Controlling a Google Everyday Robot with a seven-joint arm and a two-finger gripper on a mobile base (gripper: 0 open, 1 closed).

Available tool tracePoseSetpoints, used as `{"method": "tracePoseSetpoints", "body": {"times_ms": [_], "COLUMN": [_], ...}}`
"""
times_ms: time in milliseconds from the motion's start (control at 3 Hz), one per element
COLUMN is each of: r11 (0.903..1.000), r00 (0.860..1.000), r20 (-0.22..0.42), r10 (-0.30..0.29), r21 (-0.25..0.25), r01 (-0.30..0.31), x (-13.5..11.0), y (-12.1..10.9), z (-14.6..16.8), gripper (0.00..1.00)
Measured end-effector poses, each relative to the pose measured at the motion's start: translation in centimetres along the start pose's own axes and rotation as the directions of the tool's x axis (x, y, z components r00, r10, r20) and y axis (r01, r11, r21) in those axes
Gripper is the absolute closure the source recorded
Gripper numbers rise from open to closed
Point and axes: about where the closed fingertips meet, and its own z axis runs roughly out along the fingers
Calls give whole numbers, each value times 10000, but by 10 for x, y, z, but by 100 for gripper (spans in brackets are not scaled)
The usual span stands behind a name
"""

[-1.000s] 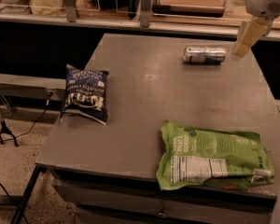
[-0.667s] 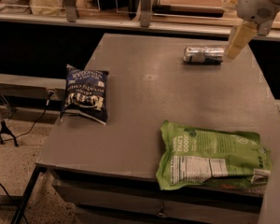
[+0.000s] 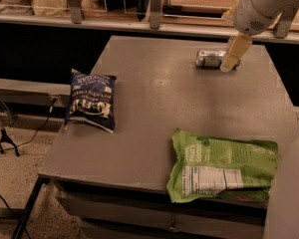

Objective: Move redbull can near blue chip bag

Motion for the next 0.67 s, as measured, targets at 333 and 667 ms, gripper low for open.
{"method": "tracePoseSetpoints", "body": {"times_ms": [333,667], "r11": [9993,9988], "r00": [9993,9984], "r20": [-344,-496], "r10": [176,260], "r21": [321,423], "r01": [-165,-239], "x": [15,25], "y": [-5,-5], "z": [20,32], "gripper": [0,0]}}
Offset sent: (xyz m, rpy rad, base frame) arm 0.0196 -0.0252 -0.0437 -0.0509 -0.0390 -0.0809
